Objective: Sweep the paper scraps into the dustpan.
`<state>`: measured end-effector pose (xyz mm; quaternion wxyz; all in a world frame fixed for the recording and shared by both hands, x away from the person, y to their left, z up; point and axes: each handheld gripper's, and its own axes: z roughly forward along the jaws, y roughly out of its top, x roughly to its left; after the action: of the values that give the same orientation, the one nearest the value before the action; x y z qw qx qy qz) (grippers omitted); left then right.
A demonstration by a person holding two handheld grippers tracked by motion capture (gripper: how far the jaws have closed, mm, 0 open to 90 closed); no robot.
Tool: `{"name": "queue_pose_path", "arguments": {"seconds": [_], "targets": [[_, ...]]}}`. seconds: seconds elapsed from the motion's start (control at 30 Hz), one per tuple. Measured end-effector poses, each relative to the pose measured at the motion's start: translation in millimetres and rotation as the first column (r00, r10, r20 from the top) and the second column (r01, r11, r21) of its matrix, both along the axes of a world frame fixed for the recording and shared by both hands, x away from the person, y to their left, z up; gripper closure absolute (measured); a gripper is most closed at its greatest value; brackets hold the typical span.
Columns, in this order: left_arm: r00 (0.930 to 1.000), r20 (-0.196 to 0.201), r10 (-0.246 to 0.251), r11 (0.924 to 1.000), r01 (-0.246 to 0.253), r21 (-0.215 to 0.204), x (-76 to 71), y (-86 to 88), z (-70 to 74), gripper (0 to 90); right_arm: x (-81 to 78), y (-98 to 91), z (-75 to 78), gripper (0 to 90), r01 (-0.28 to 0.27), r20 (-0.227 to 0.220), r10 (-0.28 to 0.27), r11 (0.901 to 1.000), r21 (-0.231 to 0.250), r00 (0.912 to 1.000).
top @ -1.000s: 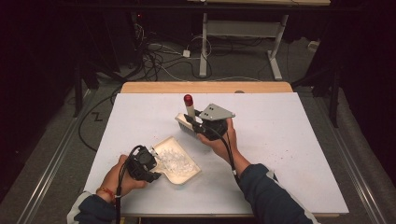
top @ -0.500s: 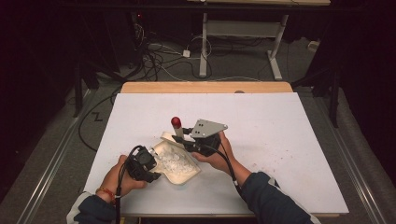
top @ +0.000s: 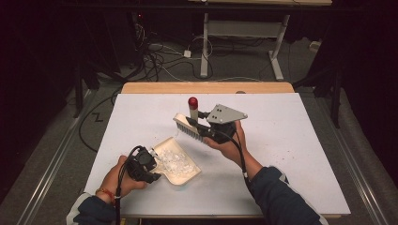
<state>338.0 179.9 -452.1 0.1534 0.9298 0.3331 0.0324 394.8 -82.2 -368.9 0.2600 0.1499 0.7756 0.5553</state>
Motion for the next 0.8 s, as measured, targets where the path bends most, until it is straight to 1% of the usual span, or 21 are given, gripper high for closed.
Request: {"name": "queue_pose_path", "arguments": {"seconds": [0.03,0.07,0.13,0.23,0.3,0.33,0.47,0.5,0.53,0.57,0.6,0.67,0.7,0.73,0.8], "targets": [[1.0,0.002,0.002,1.0,-0.002,0.001,0.1,0.5,0.1,63.6,3.9,0.3,-0.9,70.7,0.01,-0.002,-0.01,0.9999,-0.001,0.9999],[1.0,0.002,0.003,1.0,-0.003,0.002,0.2,1.0,0.2,63.6,8.2,1.3,-2.2,70.8,0.022,-0.002,-0.022,0.9997,-0.011,0.9998],[1.0,0.0,0.003,1.0,-0.003,0.001,0.8,2.7,0.9,63.6,15.0,5.1,-6.4,70.8,0.051,0.009,-0.051,0.9978,-0.042,0.9987],[0.9999,0.0,0.012,0.9999,-0.012,0.006,1.9,6.4,1.8,63.6,25.8,11.8,-13.9,70.8,0.08,0.01,-0.079,0.994,-0.075,0.9968],[0.9997,0.0,0.025,0.9997,-0.025,0.0,2.2,9.1,2.0,63.6,32.8,16.4,-18.8,70.7,0.086,0.011,-0.086,0.9918,-0.094,0.9963],[0.9997,0.0,0.024,0.9997,-0.024,0.001,2.6,10.2,2.0,63.6,36.2,19.5,-21.6,70.7,0.088,0.008,-0.088,0.991,-0.101,0.9961],[0.9992,-0.006,0.039,0.9992,-0.039,-0.006,5.1,16.2,0.6,63.5,43.4,28.0,-29.1,70.7,0.081,-0.005,-0.083,0.9902,-0.113,0.9966],[0.9988,-0.009,0.048,0.9988,-0.048,-0.009,5.7,17.8,0.0,63.6,44.4,30.1,-31.0,70.7,0.067,-0.006,-0.068,0.9907,-0.119,0.9977],[0.9988,-0.006,0.048,0.9988,-0.048,-0.008,6.6,19.5,-0.5,63.6,44.8,32.0,-33.0,70.7,0.053,-0.008,-0.054,0.992,-0.114,0.9985],[0.9987,-0.008,0.049,0.9987,-0.049,-0.015,6.9,21.0,-0.6,63.6,44.0,33.9,-34.4,70.7,0.051,-0.009,-0.052,0.9931,-0.106,0.9986],[0.9985,-0.013,0.053,0.9983,-0.054,-0.02,7.0,22.0,-0.7,63.6,43.1,36.4,-35.3,70.8,0.041,-0.002,-0.041,0.9929,-0.112,0.9991],[0.9984,-0.011,0.056,0.9983,-0.057,-0.013,7.4,23.7,-0.6,63.6,41.7,40.1,-36.5,70.7,0.001,-0.015,-0.003,0.9925,-0.123,0.9999],[0.9982,-0.011,0.059,0.9981,-0.059,-0.015,7.4,24.4,-0.7,63.5,40.3,41.4,-36.7,70.6,-0.016,-0.015,0.014,0.9909,-0.134,0.9998],[0.9984,-0.01,0.056,0.9983,-0.056,-0.017,7.8,25.3,-0.8,63.6,38.4,42.2,-36.8,70.6,-0.042,-0.025,0.038,0.9887,-0.144,0.9989],[0.9985,-0.011,0.053,0.9984,-0.053,-0.019,8.4,26.0,-0.9,63.6,33.0,41.4,-37.0,70.3,-0.09,-0.039,0.085,0.9855,-0.144,0.9956]]}}
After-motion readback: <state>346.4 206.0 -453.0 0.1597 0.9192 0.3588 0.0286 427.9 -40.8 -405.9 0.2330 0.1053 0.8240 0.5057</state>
